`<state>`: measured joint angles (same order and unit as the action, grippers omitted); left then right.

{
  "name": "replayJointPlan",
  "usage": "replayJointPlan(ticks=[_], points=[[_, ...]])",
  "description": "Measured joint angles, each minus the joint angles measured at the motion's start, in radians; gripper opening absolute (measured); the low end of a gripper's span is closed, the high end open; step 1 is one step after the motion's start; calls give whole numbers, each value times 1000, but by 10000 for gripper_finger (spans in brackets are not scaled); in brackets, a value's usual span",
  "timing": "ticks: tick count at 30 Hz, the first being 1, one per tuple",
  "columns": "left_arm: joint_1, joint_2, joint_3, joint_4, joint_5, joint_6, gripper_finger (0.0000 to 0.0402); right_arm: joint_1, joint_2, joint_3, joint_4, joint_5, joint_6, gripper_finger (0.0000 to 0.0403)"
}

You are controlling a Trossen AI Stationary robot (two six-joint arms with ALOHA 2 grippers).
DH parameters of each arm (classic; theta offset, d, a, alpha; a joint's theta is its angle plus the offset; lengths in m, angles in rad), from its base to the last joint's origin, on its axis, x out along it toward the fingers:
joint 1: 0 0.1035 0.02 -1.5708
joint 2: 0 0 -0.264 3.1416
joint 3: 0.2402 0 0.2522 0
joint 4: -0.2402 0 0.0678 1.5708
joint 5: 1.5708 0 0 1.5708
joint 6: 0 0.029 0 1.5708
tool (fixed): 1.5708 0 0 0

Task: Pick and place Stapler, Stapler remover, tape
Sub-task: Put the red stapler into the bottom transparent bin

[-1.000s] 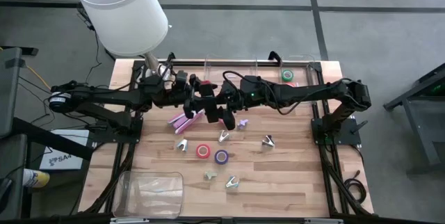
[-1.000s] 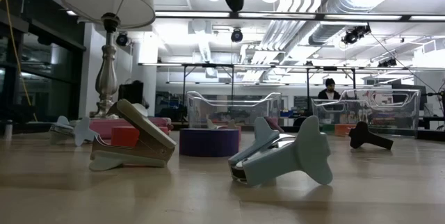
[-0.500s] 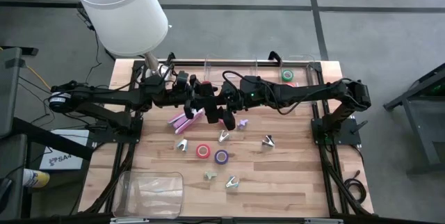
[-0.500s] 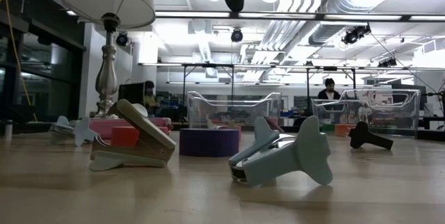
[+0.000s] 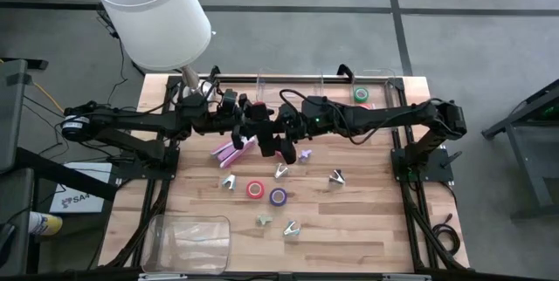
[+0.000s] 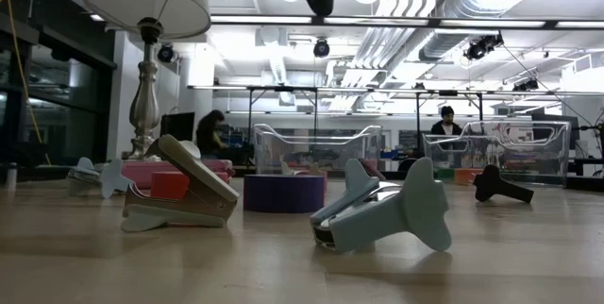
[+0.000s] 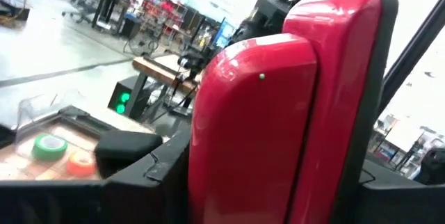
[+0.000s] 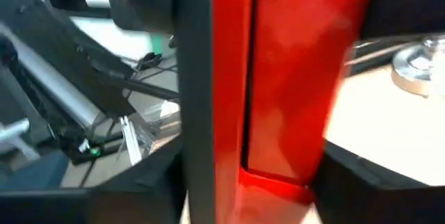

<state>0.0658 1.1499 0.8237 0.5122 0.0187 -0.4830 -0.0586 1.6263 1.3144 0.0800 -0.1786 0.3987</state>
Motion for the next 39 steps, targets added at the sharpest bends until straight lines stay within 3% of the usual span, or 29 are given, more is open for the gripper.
replayJointPlan(ticks=[4, 11, 17, 22, 26, 33, 39], points=[[-1, -2, -4, -23, 2, 1, 201, -4, -43, 0, -63, 14, 34, 303], [26, -58, -1, -129, 1, 11, 201, -8, -137, 0, -191, 24, 43, 318], [25, -142, 131, -588, 39, 92, 201, -7, -225, 0, -355, 100, 48, 319], [0, -148, 287, -1029, 102, 144, 201, -7, -291, 0, -476, 162, 50, 320], [-50, -145, 360, -1278, 129, 162, 201, -6, -327, 0, -539, 185, 51, 320], [-188, -145, 369, -1482, 152, 70, 201, -6, -346, 0, -569, 190, 75, 320], [-340, -111, 370, -1555, 119, -51, 201, -6, -345, 0, -577, 188, 99, 320]])
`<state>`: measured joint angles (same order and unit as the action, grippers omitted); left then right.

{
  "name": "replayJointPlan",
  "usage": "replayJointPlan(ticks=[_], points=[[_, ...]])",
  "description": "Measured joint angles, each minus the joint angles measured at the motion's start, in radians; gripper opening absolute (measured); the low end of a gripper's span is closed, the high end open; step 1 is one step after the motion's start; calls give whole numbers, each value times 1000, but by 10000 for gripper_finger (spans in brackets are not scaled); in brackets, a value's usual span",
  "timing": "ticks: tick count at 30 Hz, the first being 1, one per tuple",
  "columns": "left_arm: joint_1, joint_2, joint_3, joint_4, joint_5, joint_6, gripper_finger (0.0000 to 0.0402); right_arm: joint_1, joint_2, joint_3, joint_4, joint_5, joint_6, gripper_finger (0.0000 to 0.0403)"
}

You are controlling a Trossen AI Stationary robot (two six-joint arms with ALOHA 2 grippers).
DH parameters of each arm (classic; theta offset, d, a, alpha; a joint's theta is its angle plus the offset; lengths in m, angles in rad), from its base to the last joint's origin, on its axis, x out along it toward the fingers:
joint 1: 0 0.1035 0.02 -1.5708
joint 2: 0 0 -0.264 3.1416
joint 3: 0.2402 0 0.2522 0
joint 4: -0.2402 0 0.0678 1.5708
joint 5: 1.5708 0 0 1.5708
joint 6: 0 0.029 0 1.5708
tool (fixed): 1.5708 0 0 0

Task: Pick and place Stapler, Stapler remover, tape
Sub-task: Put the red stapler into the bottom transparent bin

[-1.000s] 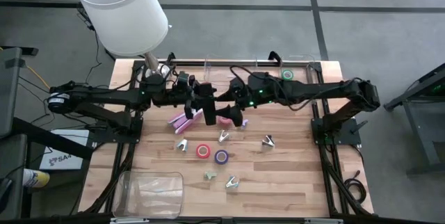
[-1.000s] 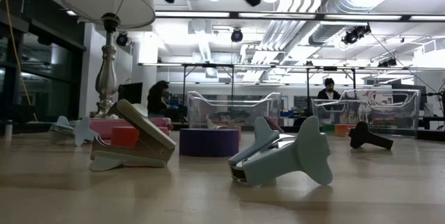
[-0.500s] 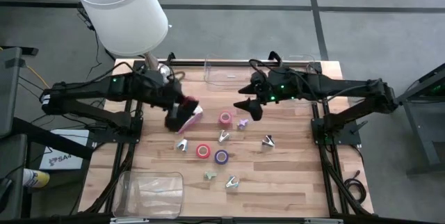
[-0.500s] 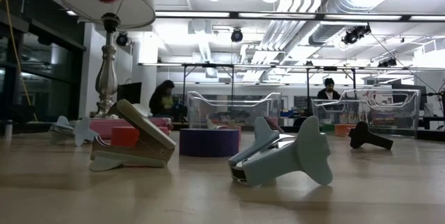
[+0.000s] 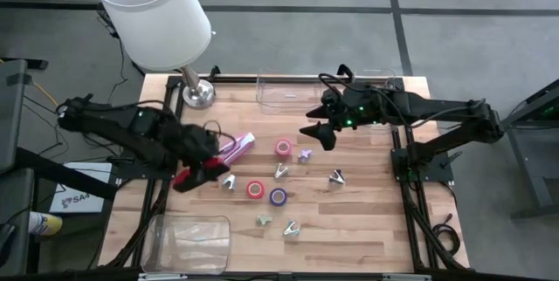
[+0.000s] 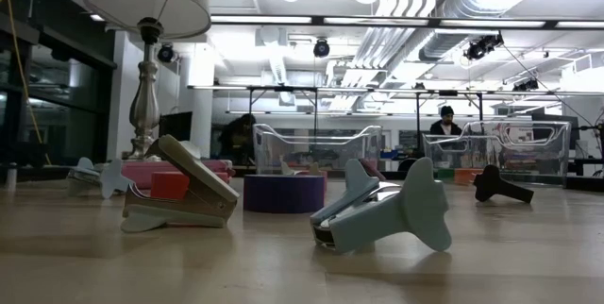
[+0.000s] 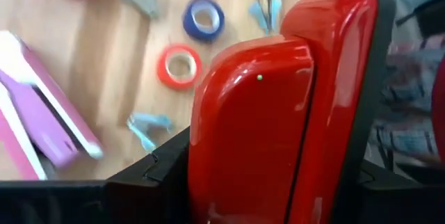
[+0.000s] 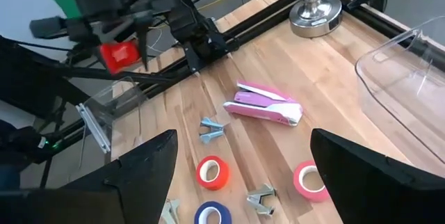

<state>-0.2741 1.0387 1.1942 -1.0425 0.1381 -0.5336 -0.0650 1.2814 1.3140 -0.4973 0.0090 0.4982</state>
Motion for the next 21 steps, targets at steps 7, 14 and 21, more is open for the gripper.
replayJointPlan(ticks=[7, 14, 21], points=[[-222, 58, 0, -67, -55, -159, 201, 22, 1, 0, -1, 0, 18, 320], [-403, 151, 0, -74, -154, -338, 201, 54, 1, 0, -1, -2, -7, 320], [-503, 319, 0, -48, -98, -389, 201, 83, 1, 0, -4, -1, -32, 320]])
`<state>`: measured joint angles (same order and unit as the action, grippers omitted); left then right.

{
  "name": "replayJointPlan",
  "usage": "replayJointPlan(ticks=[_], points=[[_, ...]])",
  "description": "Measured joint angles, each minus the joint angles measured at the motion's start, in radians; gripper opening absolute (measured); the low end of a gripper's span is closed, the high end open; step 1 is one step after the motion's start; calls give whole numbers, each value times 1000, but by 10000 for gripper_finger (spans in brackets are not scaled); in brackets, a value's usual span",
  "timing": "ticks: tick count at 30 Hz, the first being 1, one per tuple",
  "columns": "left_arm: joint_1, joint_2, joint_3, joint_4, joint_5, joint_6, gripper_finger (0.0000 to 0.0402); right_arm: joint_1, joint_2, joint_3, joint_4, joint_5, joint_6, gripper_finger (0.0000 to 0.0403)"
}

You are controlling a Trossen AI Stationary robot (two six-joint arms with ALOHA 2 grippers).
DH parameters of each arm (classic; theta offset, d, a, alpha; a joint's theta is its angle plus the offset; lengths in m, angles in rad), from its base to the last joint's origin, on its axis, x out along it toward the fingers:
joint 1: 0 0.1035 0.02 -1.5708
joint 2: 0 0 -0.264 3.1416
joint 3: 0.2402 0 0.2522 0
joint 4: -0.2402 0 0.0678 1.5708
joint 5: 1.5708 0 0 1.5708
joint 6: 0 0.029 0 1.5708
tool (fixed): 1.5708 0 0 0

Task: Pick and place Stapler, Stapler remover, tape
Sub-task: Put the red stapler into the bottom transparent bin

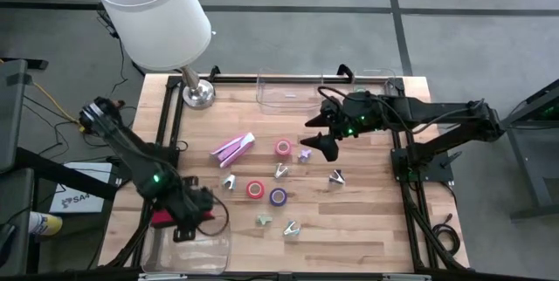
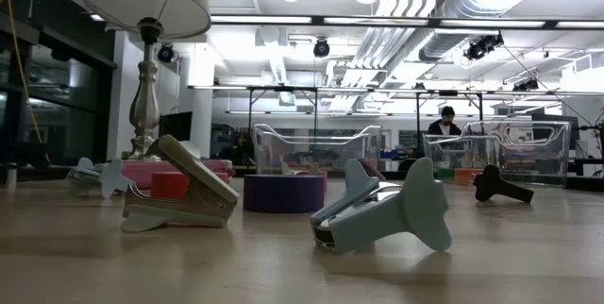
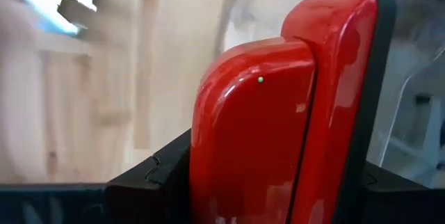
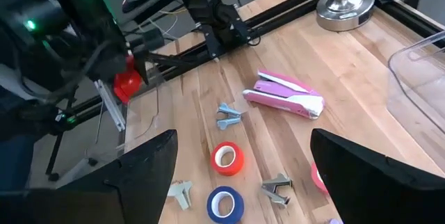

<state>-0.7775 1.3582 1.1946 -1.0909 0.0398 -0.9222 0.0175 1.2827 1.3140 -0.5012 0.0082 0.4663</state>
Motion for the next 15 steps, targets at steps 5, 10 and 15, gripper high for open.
replayJointPlan(ticks=[5, 10, 15], points=[[-9, 109, 0, 80, 60, -18, 201, 19, 0, 0, -3, 0, -9, 320], [-9, 193, 0, 171, 78, -19, 201, 37, 0, 0, -4, 0, -22, 320], [-9, 257, -2, 162, 100, 8, 201, 51, 0, 0, -8, 0, -30, 320]])
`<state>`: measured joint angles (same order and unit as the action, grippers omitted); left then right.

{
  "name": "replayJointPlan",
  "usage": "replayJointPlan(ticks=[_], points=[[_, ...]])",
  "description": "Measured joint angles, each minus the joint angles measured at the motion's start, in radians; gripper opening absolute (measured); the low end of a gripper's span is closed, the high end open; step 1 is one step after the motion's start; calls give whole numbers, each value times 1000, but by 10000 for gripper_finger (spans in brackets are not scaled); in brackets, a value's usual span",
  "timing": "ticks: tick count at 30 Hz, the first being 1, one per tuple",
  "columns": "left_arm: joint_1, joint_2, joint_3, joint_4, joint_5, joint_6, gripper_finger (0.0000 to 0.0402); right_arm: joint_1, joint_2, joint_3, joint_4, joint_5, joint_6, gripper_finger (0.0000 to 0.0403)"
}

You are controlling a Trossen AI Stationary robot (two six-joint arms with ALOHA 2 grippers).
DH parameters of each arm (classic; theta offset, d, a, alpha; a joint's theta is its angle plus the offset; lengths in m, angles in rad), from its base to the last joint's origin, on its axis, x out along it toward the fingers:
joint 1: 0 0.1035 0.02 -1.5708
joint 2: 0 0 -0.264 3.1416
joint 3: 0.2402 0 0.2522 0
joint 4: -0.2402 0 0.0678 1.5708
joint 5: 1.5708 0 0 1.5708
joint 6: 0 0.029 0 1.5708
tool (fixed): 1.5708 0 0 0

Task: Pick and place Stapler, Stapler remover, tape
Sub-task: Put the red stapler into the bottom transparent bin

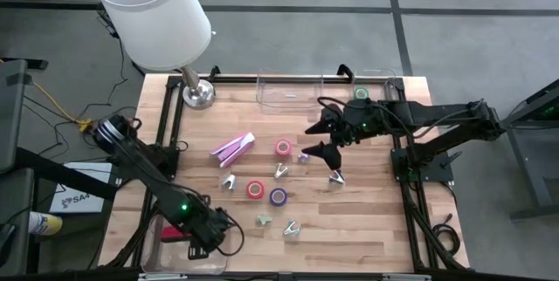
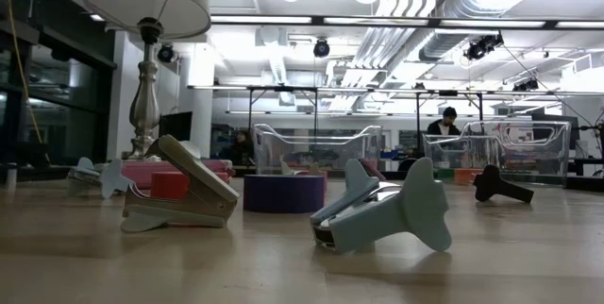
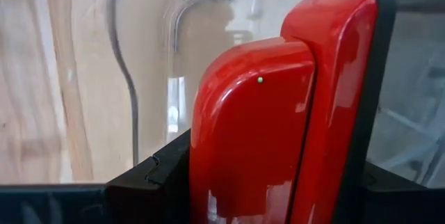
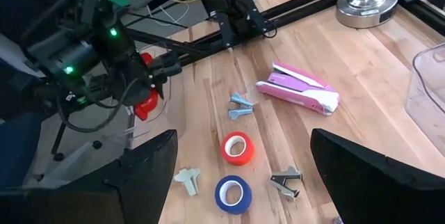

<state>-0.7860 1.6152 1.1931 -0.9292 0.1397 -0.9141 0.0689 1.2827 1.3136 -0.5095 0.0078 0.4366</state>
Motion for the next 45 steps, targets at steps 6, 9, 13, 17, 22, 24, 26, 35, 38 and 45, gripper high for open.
replayJointPlan(ticks=[6, 9, 13, 17, 22, 24, 26, 35, 38, 45], points=[[0, 45, -12, 23, 16, 53, 201, 0, 0, 0, -3, 0, -1, 320], [0, 58, -59, 71, 38, 54, 201, 2, 0, 0, -3, 0, -8, 320], [-1, 57, -115, 138, 18, 29, 201, 4, 0, 0, -3, 0, -11, 320], [0, 54, -153, 141, -23, 30, 201, 4, 0, 0, -3, 0, -11, 320], [0, 53, -188, 168, -41, 29, 201, 4, 0, 0, -3, 0, -19, 320], [0, 52, -199, 181, -36, 24, 201, 4, 1, 0, -3, 0, -19, 320], [0, 52, -200, 183, -35, 22, 201, 5, 1, 0, -3, 0, -19, 320], [1, 53, -200, 189, -2, -10, 294, 5, 1, 0, -3, 0, -19, 320], [0, 53, -200, 203, 15, -26, 351, 4, 1, 0, -3, 0, -19, 320], [1, 58, -169, 193, 56, -63, 361, 4, 1, 0, -3, -5, -18, 320]])
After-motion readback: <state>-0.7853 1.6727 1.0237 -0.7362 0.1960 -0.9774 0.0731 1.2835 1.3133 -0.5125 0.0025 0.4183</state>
